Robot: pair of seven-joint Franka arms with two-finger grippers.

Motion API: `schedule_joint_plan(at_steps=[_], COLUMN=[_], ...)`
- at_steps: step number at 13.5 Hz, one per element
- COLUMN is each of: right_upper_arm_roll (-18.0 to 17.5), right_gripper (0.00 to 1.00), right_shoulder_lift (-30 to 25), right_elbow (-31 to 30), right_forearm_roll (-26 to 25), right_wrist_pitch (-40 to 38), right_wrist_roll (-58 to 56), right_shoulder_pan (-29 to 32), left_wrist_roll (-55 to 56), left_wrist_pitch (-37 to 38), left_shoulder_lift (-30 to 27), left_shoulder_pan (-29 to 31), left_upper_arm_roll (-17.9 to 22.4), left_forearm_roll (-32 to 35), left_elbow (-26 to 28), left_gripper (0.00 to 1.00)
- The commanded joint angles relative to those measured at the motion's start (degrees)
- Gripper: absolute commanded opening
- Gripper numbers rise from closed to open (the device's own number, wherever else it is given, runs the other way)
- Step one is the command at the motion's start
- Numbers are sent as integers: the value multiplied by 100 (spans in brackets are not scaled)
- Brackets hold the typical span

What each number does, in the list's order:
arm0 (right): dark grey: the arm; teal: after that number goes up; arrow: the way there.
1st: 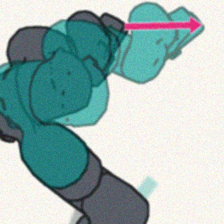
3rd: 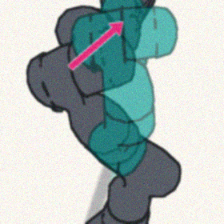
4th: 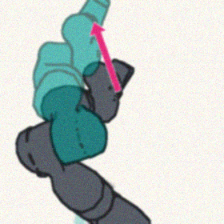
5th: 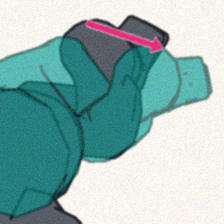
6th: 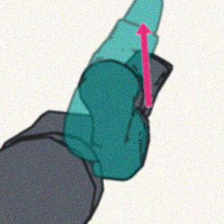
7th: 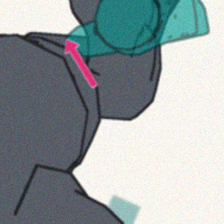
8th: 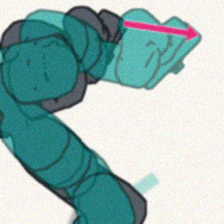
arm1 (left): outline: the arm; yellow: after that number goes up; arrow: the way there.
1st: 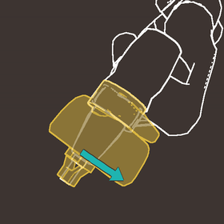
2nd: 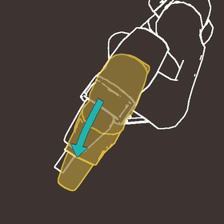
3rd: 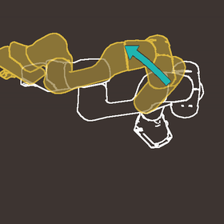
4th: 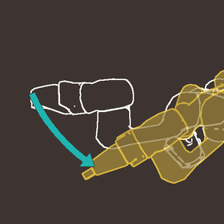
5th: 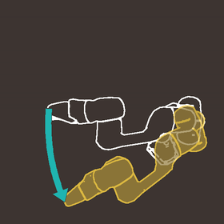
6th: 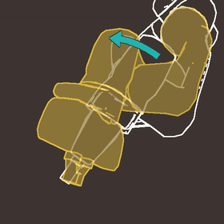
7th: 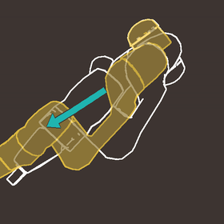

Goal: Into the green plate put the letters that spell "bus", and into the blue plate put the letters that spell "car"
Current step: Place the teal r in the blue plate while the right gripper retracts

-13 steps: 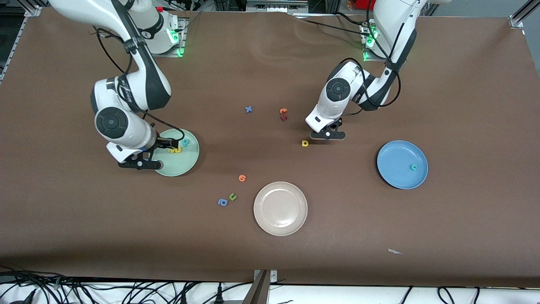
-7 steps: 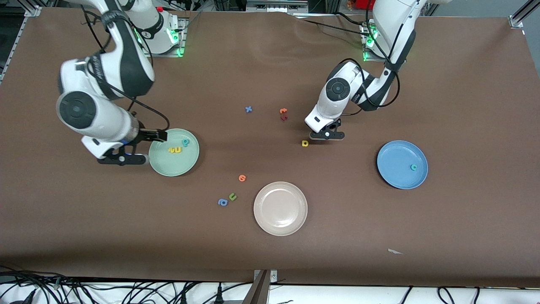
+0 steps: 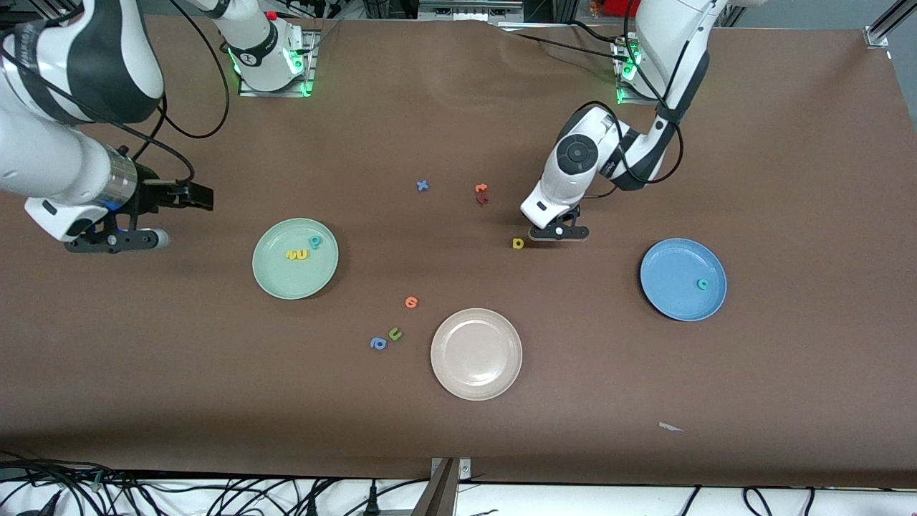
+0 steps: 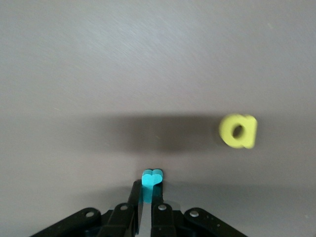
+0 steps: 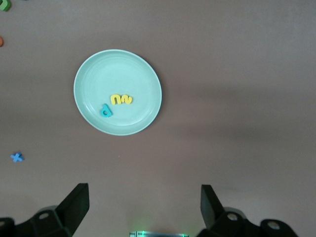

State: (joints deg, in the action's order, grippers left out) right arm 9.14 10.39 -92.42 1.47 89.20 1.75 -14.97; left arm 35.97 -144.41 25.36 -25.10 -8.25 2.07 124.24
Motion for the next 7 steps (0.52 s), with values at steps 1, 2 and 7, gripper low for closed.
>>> schedule_joint_plan(at_steps=[1, 2, 7], right_upper_arm_roll=[-463, -770, -1925], right_gripper=[100, 100, 100], right_shoulder_lift=[-72, -203, -1451], right_elbow=[120, -2, -1850], right_forearm_roll=[99, 82, -174], right_wrist_pitch=[-289, -272, 1003], right_wrist_roll=[-70, -61, 0], right_shoulder_pan=[369, 702, 1699], left_wrist_roll=[-553, -852, -2654], left_wrist_pitch=[833, 1045, 1477], left_shoulder_lift=[-241, -303, -338], left_shoulder_pan=[496, 698, 1822], left_upper_arm_roll=[-10, -10, 16], left_forearm_roll=[189, 189, 189], left_elbow=[-434, -540, -822], left_gripper=[8, 8, 7])
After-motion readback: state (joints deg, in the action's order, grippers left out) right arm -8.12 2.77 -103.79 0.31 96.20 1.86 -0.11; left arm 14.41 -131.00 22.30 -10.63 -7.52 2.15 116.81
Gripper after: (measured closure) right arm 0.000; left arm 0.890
